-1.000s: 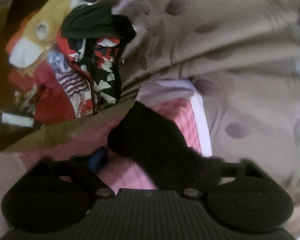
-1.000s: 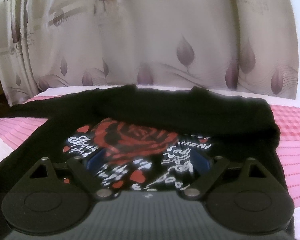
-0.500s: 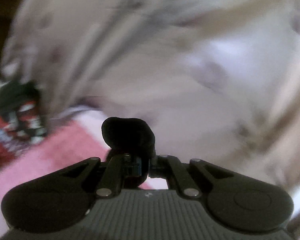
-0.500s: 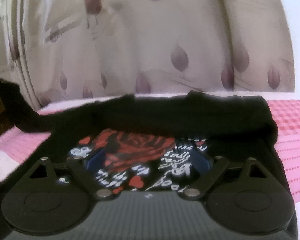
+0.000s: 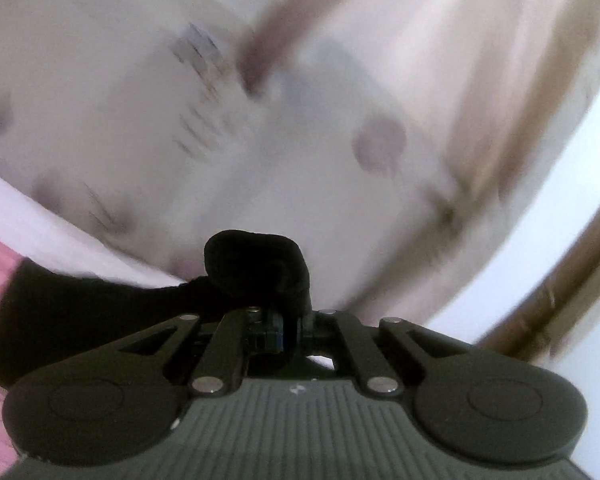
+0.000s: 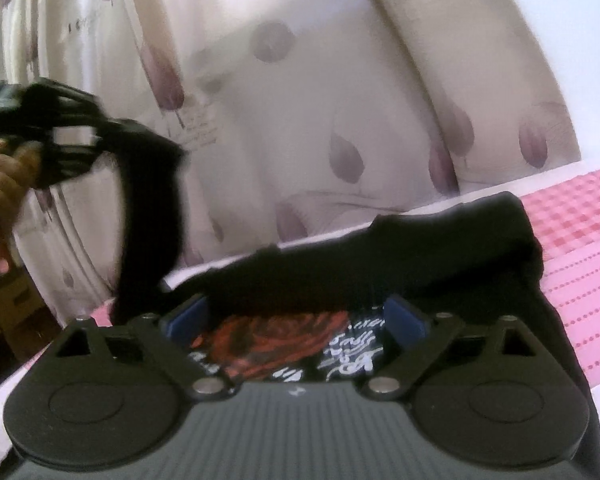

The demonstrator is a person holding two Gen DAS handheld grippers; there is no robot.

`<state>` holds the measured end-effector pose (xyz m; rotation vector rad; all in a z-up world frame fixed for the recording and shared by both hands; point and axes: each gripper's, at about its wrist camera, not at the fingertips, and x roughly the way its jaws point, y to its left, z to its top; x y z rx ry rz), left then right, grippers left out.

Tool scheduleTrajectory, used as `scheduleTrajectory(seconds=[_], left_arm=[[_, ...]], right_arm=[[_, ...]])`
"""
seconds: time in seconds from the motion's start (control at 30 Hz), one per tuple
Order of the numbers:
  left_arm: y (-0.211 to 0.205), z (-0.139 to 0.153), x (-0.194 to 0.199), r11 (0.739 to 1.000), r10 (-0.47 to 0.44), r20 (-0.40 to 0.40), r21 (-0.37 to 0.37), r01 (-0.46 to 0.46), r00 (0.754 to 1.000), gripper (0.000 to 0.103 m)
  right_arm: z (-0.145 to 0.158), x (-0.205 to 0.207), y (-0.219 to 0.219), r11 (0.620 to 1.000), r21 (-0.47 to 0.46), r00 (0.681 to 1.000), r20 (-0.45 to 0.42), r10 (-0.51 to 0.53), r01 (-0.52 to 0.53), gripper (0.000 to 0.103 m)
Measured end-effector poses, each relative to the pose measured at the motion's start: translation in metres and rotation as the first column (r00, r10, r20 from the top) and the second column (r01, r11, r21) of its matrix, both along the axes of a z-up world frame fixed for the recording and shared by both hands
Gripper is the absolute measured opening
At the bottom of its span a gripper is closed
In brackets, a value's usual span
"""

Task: Fold small clothes
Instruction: 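Fold the held sleeve across the shirt body, open left gripper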

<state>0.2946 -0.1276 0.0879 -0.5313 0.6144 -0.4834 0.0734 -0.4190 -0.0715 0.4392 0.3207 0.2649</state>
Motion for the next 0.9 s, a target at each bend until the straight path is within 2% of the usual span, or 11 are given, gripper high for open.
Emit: scheduleTrajectory(seconds=[0.23,0.33,0.4,0.47,0.5,0.53,0.6,0.67,0.77,0.9], left_arm=[[-0.105,-0.068,0.024,0.989,-0.126,-0.077,0.063,0.131,0.989,0.004],[-0.136,-0.099,0.036,0.98,-0.179,-0.1,0.075,0.187,0.979,0.004],[-0.142,-0.116,0.042,0.969,-0.232,-0.109,0.061,0.24,0.967,0.006],[-0.148,-0.126,0.045,0.965,-0.252,-0.087,0.056,0.258,0.964,0.016],[-0.15,-0.128,0.045,0.965,-0.251,-0.072,0.059,0.256,0.965,0.039],[-0.148,-0.127,0.044,0.967,-0.246,-0.055,0.055,0.249,0.968,0.069],[-0.131,-0.12,0.031,0.981,-0.193,-0.004,0.018,0.193,0.981,0.1],[-0.106,-0.108,0.018,0.993,-0.116,0.075,0.003,0.116,0.99,0.103],[-0.07,-0.102,-0.003,0.997,-0.046,0.104,0.067,0.039,0.993,0.103],[-0.019,-0.125,-0.037,0.982,0.08,0.113,0.162,-0.098,0.99,0.103]], right_arm=[[-0.003,0.001,-0.008,0.998,0.059,1.0,-0.005,-0.016,0.016,0.096],[-0.003,0.002,-0.007,0.998,0.057,1.0,-0.004,-0.012,0.012,0.096],[-0.004,0.001,-0.008,0.998,0.06,1.0,0.0,-0.011,0.011,0.096],[-0.005,0.001,-0.009,0.998,0.067,1.0,0.001,-0.012,0.011,0.096],[-0.005,0.001,-0.01,0.997,0.072,1.0,0.001,-0.014,0.014,0.096],[-0.005,0.001,-0.01,0.997,0.076,1.0,0.001,-0.014,0.014,0.096],[-0.006,0.001,-0.012,0.996,0.085,1.0,0.0,-0.014,0.014,0.096],[-0.006,0.002,-0.014,0.995,0.093,1.0,-0.002,-0.019,0.019,0.096],[-0.007,0.002,-0.016,0.994,0.104,1.0,-0.004,-0.029,0.029,0.096],[0.0,0.016,-0.023,0.992,0.123,0.996,-0.084,-0.019,0.029,0.096]])
